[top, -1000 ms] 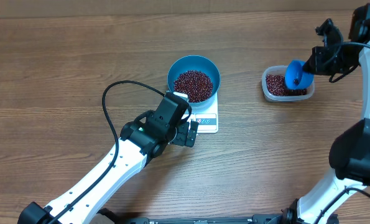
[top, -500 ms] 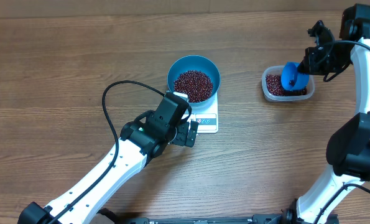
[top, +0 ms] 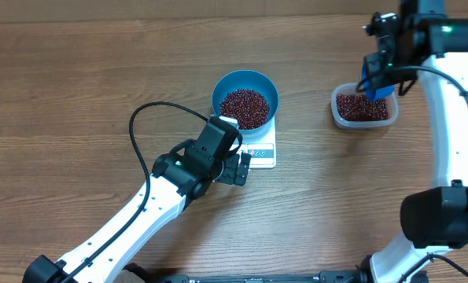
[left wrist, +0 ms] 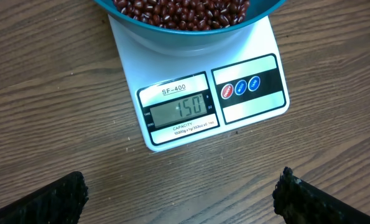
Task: Scoop item into bowl and weigh 150g on scale
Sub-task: 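Lower the scoop into the clear container onto the beans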
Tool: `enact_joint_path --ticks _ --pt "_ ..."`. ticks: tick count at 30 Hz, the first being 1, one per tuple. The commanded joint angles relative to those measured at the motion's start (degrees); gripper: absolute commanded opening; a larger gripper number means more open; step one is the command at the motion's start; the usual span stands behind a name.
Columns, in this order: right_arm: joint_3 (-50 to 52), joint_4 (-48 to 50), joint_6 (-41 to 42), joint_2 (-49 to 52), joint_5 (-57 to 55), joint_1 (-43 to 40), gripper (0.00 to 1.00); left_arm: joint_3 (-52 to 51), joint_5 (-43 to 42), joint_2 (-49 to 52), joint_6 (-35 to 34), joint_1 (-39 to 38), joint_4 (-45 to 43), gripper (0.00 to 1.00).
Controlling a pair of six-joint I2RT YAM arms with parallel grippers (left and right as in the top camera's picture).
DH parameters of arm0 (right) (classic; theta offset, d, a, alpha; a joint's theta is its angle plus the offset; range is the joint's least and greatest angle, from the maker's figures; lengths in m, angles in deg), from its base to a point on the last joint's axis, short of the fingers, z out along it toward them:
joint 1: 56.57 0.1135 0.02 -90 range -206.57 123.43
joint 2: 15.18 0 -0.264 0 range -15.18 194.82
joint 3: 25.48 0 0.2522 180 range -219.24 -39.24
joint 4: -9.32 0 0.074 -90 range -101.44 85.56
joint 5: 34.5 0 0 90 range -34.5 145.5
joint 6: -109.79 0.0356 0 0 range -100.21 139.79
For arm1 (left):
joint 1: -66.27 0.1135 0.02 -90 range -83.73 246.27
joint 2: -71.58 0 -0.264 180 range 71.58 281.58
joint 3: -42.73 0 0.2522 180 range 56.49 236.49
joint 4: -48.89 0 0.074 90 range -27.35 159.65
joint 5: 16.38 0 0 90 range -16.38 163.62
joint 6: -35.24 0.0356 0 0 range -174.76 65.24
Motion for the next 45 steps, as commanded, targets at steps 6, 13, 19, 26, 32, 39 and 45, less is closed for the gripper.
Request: enact_joint_path --ticks 6,13,19,26,32,39,45 --pt "-0.57 -0.42 6.67 -0.52 -15.45 5.9 0.04 -0.66 0.37 -0.33 0.92 0.22 0.0 1.0" --pt "0.79 0.22 6.69 -0.52 -18.99 6.6 0.04 -0.66 0.37 -0.33 0.92 0.22 0.0 1.0" --pt "1.66 2.36 9.79 -0.39 -17.38 4.72 0.04 -0.66 0.37 -0.33 0.92 0.22 0.0 1.0" --pt "1.66 3.34 9.86 0.13 8.61 -4.57 0.04 -0.66 0.37 -0.33 0.92 0.22 -0.02 1.0" --pt "2.36 3.58 8.7 0.22 25.14 -13.86 0.04 -0.66 0.37 -0.33 0.92 0.22 0.0 0.99" --pt "10.19 7.04 3.28 0.24 39.12 -20.39 0.04 -0.66 0.37 -0.33 0.92 0.22 0.0 0.99" --pt "21.07 18.12 2.95 0.24 45.18 -21.4 0.04 -0.66 0.37 -0.33 0.92 0.22 0.0 1.0"
